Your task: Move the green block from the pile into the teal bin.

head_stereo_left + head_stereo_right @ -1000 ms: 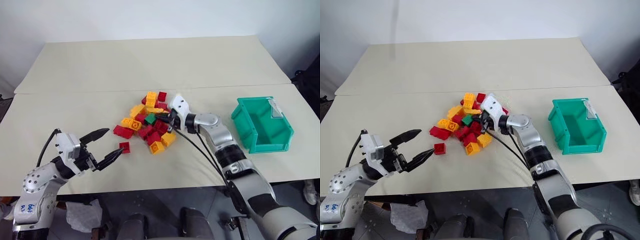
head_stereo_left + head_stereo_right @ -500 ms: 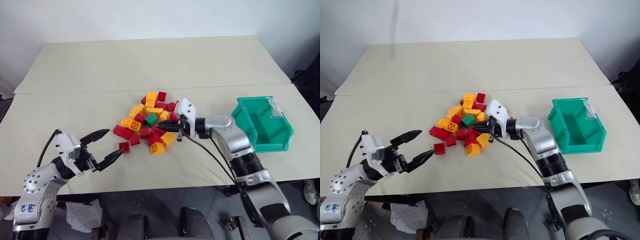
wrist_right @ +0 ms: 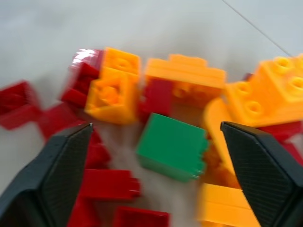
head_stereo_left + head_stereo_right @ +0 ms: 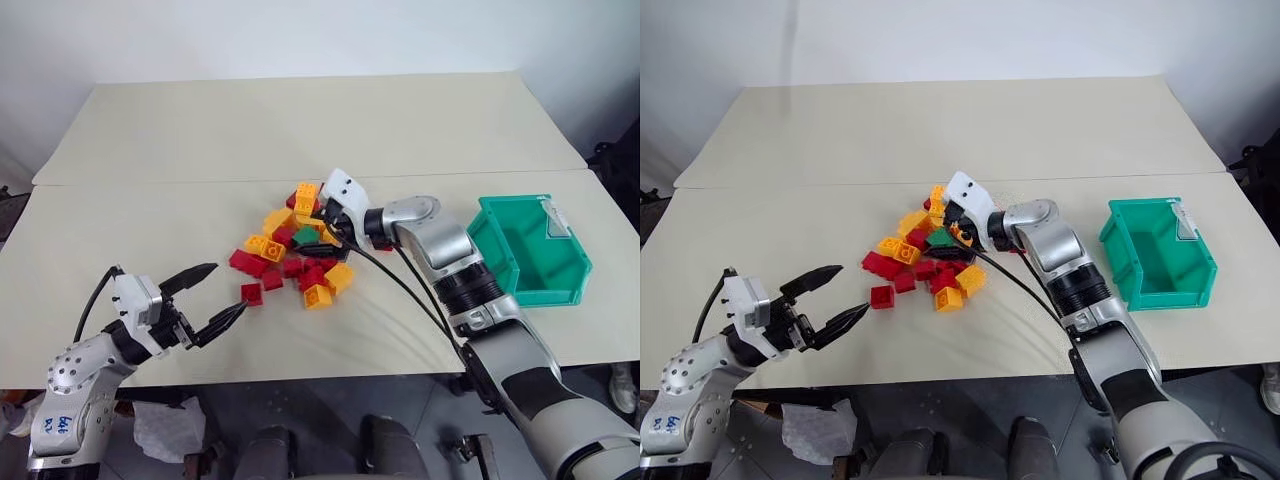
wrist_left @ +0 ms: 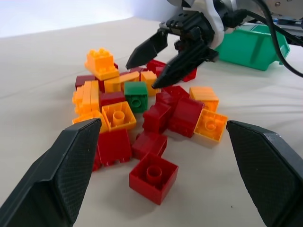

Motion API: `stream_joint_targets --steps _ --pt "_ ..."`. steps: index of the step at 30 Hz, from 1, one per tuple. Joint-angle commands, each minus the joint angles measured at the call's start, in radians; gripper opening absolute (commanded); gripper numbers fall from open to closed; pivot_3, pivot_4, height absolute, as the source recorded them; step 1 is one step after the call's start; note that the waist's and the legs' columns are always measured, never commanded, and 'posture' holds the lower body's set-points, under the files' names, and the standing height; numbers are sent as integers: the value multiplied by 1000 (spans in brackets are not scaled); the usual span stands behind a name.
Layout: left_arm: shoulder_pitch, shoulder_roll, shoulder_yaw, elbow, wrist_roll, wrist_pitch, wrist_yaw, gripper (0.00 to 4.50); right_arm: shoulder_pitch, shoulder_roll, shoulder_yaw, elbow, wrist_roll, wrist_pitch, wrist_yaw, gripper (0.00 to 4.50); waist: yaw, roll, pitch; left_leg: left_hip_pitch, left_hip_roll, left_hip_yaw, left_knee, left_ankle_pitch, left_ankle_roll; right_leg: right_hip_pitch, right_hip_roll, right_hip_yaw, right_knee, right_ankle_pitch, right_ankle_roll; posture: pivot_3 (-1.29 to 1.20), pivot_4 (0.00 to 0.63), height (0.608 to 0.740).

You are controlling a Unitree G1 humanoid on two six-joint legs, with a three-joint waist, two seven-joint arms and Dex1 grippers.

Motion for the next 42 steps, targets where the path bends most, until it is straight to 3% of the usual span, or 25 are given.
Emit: stream_joint_targets --steps 1,12,19,31,38,42 --pt "12 -9 9 -31 1 -19 10 4500 -28 19 -4 7 -12 -1 -16 4440 -1 0 0 0 0 0 0 0 0 0 0 0 0 0 0 0 150 740" --pt "-6 -8 4 -28 1 -11 9 4500 -7 102 -11 -12 -37 144 -152 4440 -2 0 0 0 0 0 0 0 0 0 0 0 1 0 0 0 150 740" --pt "-13 -9 -1 -30 3 -11 9 4500 -8 86 46 -26 -78 171 -152 4440 -2 0 0 1 0 0 0 0 0 0 0 0 1 0 0 0 150 740" --pt "-9 -14 4 -32 3 -13 17 4500 71 40 90 -245 -72 293 -130 4440 -1 0 0 1 0 0 0 0 0 0 0 0 1 0 0 0 150 740" --pt "-4 -19 4 -35 -2 -11 22 4500 67 52 62 -194 -75 318 -172 4440 0 0 0 1 0 0 0 0 0 0 0 0 1 0 0 0 150 740" --pt "-9 -23 -10 -36 4 -10 23 4500 26 100 13 -55 -67 284 -220 4440 -2 0 0 1 1 1 0 0 0 0 0 0 1 0 0 0 150 740"
